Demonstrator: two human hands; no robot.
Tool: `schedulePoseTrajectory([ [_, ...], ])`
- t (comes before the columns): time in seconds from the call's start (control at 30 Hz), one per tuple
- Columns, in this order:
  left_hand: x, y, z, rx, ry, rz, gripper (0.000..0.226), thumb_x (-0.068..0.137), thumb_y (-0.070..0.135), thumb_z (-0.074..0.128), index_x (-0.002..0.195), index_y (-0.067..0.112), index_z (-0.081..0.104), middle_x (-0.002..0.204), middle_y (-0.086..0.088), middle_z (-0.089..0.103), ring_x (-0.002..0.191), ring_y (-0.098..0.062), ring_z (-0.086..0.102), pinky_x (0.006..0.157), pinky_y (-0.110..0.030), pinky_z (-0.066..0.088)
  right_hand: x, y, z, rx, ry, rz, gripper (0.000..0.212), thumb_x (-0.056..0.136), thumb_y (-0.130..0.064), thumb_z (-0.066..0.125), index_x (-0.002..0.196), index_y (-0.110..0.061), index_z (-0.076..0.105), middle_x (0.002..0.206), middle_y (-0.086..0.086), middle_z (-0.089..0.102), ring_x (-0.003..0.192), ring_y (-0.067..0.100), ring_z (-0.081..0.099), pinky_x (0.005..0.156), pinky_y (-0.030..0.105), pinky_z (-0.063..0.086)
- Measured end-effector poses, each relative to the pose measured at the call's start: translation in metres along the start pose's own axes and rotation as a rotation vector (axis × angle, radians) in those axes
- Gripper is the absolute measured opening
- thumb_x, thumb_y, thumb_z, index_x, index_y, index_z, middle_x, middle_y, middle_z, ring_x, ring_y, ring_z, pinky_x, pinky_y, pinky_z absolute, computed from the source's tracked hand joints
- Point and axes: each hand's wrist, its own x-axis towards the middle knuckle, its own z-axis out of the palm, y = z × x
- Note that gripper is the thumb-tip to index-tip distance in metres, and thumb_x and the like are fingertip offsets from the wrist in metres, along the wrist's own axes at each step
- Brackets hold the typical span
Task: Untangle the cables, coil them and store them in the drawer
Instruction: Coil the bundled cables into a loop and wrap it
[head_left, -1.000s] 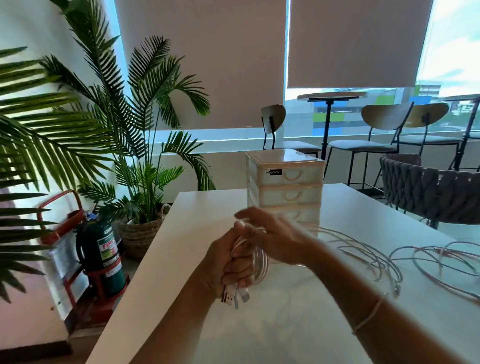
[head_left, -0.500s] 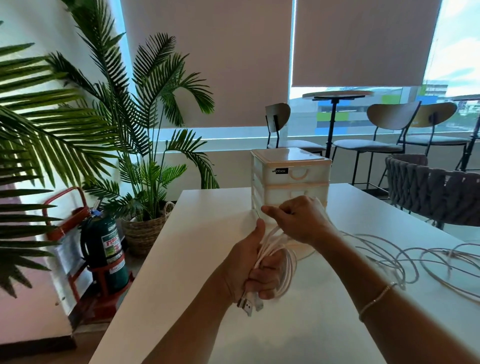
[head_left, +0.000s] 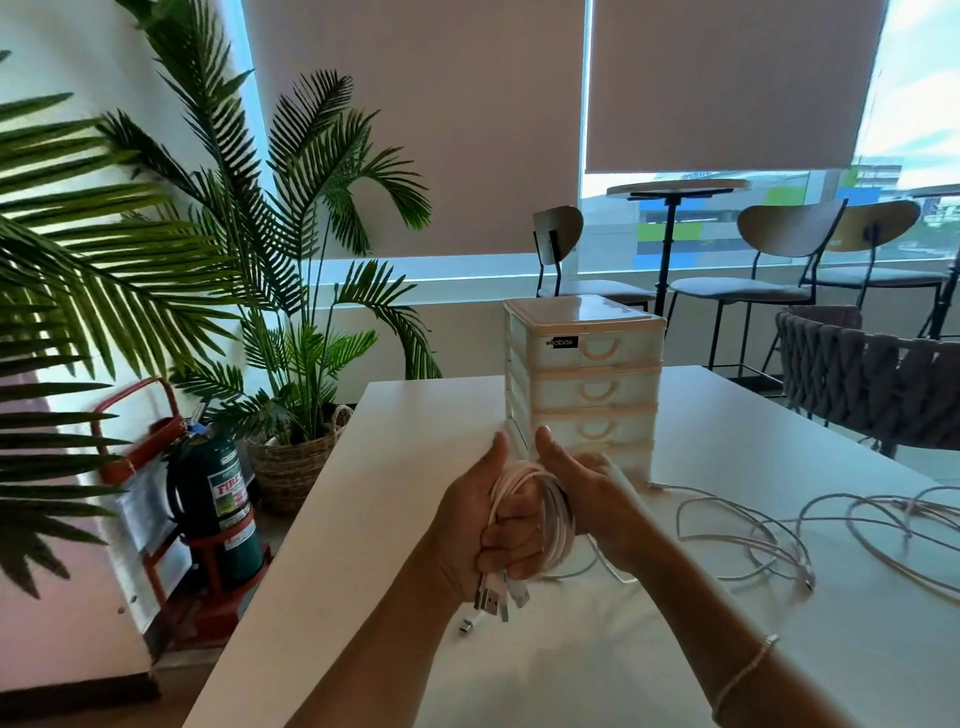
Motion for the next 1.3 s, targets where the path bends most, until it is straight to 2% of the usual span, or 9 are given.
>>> schedulePoseTrajectory([
  [0.13, -0.002, 0.003, 0.007, -0.03, 0.234, 0.127, 0.062, 0.067, 0.072, 0.043, 0.036, 0.018, 0.045, 0.024, 0.006, 0.034, 0.018, -0.004, 0.031, 0.032, -0.009, 0.031, 0.01, -0.001, 0.007, -0.148, -0.062, -0.048, 0.093, 0.049, -0.098, 0.027, 0.063, -0.011, 0.06, 0.074, 0.008, 0.061, 0.075, 0.023, 0.057, 0.082, 0.047, 0.048],
  [0.33, -0.001, 0.002, 0.01, -0.049, 0.445, 0.292, 0.067, 0.076, 0.067, 0.021, 0.034, 0.017, 0.039, 0.023, 0.005, 0.027, 0.016, -0.004, 0.022, 0.034, -0.006, 0.023, 0.015, -0.002, 0.011, -0.09, -0.142, -0.048, 0.091, 0.059, -0.09, 0.039, 0.077, -0.005, 0.065, 0.085, 0.017, 0.068, 0.084, 0.035, 0.063, 0.093, 0.051, 0.048],
  [0.43, 0.0, 0.001, 0.011, -0.028, 0.456, 0.299, 0.066, 0.074, 0.068, 0.021, 0.035, 0.018, 0.038, 0.023, 0.005, 0.026, 0.016, -0.004, 0.022, 0.033, -0.007, 0.023, 0.015, -0.001, 0.012, -0.026, -0.107, -0.04, 0.069, 0.068, -0.081, 0.042, 0.063, -0.016, 0.062, 0.069, 0.005, 0.061, 0.072, 0.021, 0.058, 0.087, 0.046, 0.048],
  [0.53, 0.002, -0.001, 0.013, -0.003, 0.443, 0.294, 0.065, 0.073, 0.068, 0.021, 0.034, 0.018, 0.038, 0.023, 0.005, 0.025, 0.017, -0.005, 0.022, 0.033, -0.008, 0.024, 0.014, -0.002, 0.018, -0.009, -0.03, -0.034, 0.064, 0.064, -0.076, 0.04, 0.057, -0.014, 0.052, 0.06, 0.007, 0.049, 0.062, 0.021, 0.048, 0.069, 0.038, 0.043],
  [0.7, 0.004, -0.006, 0.015, -0.019, 0.435, 0.221, 0.07, 0.078, 0.069, 0.015, 0.037, 0.017, 0.036, 0.024, 0.003, 0.025, 0.018, -0.007, 0.024, 0.034, -0.011, 0.031, 0.012, 0.013, 0.022, 0.102, 0.09, 0.019, 0.06, 0.086, -0.052, 0.046, 0.036, -0.02, 0.046, 0.044, 0.001, 0.043, 0.044, 0.016, 0.042, 0.052, 0.03, 0.037],
  [0.83, 0.012, -0.006, 0.012, -0.11, 0.484, 0.138, 0.084, 0.085, 0.069, 0.007, 0.035, 0.011, 0.042, 0.026, -0.003, 0.032, 0.019, -0.014, 0.033, 0.038, -0.015, 0.04, 0.021, 0.025, 0.019, 0.12, 0.128, 0.084, 0.057, 0.085, -0.055, 0.048, 0.043, -0.017, 0.046, 0.041, 0.002, 0.044, 0.037, 0.014, 0.043, 0.042, 0.024, 0.035],
  [0.97, 0.017, -0.006, 0.015, -0.127, 0.572, 0.109, 0.084, 0.092, 0.059, 0.019, 0.033, 0.006, 0.046, 0.029, -0.01, 0.041, 0.025, -0.02, 0.045, 0.042, -0.021, 0.051, 0.02, 0.023, 0.017, 0.191, 0.089, 0.122, 0.059, 0.092, -0.047, 0.045, 0.044, -0.011, 0.048, 0.033, 0.001, 0.045, 0.025, 0.01, 0.041, 0.029, 0.016, 0.03],
  [1.13, 0.013, -0.008, 0.007, 0.021, 0.75, 0.106, 0.058, 0.089, 0.044, 0.05, 0.045, 0.007, 0.061, 0.046, -0.01, 0.055, 0.04, -0.019, 0.057, 0.046, -0.022, 0.051, 0.015, 0.016, 0.014, 0.058, 0.199, 0.055, 0.057, 0.094, -0.041, 0.044, 0.043, -0.017, 0.043, 0.037, -0.007, 0.041, 0.034, 0.006, 0.037, 0.044, 0.021, 0.032],
  [1.3, 0.002, 0.003, 0.002, 0.075, 0.638, 0.003, 0.064, 0.096, 0.041, 0.034, 0.046, 0.009, 0.059, 0.043, -0.005, 0.051, 0.039, -0.015, 0.051, 0.048, -0.023, 0.049, 0.013, 0.013, 0.011, -0.102, 0.218, 0.029, 0.058, 0.094, -0.041, 0.043, 0.041, -0.019, 0.042, 0.031, -0.009, 0.041, 0.036, 0.004, 0.039, 0.05, 0.022, 0.035],
])
